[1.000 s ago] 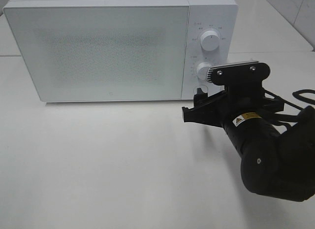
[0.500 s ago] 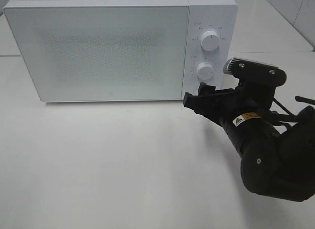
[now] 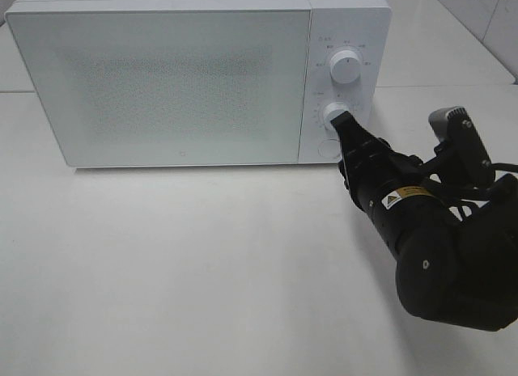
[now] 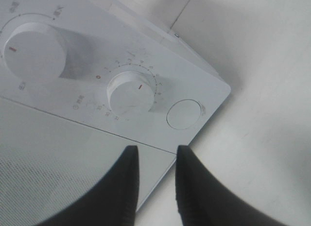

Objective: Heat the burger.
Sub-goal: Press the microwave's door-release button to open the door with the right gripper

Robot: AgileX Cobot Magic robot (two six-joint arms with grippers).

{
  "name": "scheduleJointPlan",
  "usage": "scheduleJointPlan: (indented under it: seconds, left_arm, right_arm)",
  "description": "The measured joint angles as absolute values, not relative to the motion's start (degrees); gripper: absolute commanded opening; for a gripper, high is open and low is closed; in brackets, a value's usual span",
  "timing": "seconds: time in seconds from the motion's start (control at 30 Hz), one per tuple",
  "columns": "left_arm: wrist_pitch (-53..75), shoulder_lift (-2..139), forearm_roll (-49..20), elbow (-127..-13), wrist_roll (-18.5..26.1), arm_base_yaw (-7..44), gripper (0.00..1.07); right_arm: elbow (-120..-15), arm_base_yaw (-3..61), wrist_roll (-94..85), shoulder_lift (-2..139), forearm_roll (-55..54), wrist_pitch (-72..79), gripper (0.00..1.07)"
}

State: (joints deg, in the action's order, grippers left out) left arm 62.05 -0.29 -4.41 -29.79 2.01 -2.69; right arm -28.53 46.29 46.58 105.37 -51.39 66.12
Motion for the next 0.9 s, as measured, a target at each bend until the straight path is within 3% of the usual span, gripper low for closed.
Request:
scheduleJointPlan:
  seconds: [0.23, 0.9]
  left_arm:
    - [62.1, -0.3, -4.4, -29.8, 2.0, -2.7, 1.00]
    - [62.1, -0.3, -4.4, -29.8, 2.0, -2.7, 1.00]
  right_arm:
    - [-28.5, 46.3, 64.2, 105.4, -51.4, 64.4, 0.01]
    - [-29.4, 42.7, 75.7, 109.1, -50.2, 60.0, 0.00]
